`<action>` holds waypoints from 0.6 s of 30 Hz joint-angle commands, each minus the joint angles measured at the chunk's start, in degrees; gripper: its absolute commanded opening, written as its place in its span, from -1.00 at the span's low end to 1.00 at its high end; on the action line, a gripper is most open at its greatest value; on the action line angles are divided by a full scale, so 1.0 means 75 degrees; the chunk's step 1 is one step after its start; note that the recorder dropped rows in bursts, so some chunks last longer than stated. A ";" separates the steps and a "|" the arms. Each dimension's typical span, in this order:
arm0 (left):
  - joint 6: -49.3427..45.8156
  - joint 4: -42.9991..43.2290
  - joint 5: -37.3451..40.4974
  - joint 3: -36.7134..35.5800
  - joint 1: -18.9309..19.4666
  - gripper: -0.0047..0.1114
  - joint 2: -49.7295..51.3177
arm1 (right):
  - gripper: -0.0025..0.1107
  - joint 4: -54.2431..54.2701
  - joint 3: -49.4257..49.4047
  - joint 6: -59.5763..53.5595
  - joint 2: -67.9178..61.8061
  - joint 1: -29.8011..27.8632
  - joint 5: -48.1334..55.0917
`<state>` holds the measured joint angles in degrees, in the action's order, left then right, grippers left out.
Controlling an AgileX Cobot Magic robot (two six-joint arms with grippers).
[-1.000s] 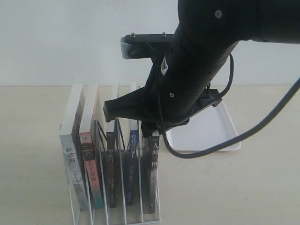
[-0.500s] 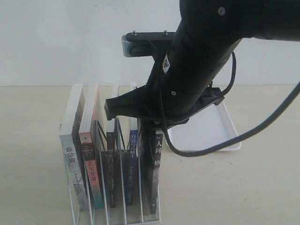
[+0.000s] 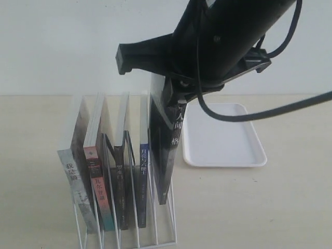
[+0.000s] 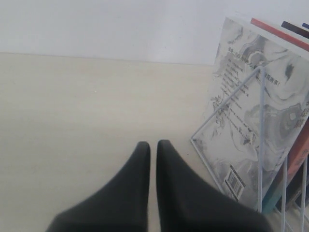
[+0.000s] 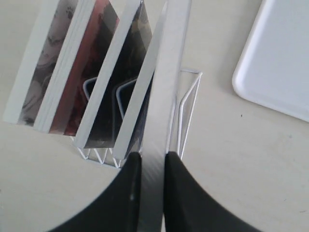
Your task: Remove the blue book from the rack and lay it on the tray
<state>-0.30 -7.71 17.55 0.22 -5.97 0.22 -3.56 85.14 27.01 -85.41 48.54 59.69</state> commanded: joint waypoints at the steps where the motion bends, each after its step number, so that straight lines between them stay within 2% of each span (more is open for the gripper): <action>1: -0.0031 0.0024 -0.0007 -0.0029 0.0009 -0.85 -0.0030 | -0.96 0.0014 0.0190 -0.0056 0.0265 0.0020 -0.0102; 13: -0.0031 0.0024 -0.0007 -0.0029 0.0009 -0.85 -0.0030 | -0.96 -0.0022 0.0190 -0.0071 0.0248 0.0020 -0.0040; 18: -0.0031 0.0024 -0.0007 -0.0029 0.0009 -0.85 -0.0030 | -0.96 -0.0022 -0.0146 -0.0038 0.0103 0.0020 -0.0502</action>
<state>-0.30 -7.71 17.55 0.22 -5.97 0.22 -3.56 85.24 27.01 -84.42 48.54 59.95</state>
